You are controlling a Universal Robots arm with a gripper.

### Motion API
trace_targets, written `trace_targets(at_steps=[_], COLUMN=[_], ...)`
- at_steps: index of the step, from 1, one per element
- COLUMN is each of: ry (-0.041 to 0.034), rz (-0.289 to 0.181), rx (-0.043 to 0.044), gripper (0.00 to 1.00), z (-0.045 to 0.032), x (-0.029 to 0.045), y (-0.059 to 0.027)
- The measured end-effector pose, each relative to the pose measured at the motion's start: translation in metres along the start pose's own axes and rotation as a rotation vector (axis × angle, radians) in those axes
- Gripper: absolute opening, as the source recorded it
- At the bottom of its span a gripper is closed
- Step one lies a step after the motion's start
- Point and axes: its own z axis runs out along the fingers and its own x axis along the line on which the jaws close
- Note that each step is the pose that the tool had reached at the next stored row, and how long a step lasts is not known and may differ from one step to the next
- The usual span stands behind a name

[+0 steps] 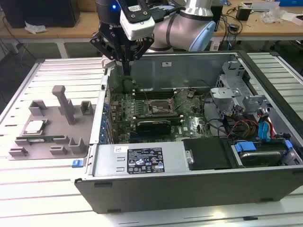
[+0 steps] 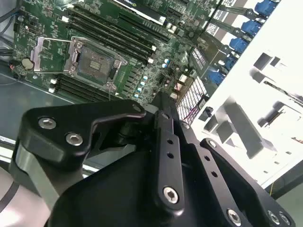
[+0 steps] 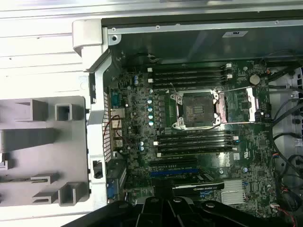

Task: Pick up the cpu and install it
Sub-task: 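Reach for the cpu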

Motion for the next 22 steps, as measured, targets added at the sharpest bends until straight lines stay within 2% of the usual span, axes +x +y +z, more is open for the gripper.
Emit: trace_targets(at_steps=[15,18,20,22], ry=[-0.0001,-0.0001,-0.0001,-0.0001], rz=[0.0,0.0,0.0,0.0], rx=[0.0,0.0,0.0,0.0], gripper=[0.11,0.11,0.11,0.11], z=[-0.0001,-0.0002,-0.0004,-0.0005], x=[0.0021,0.0083,0.0171,0.0203], y=[-0.0002,-0.0006,-0.0013,-0.0015])
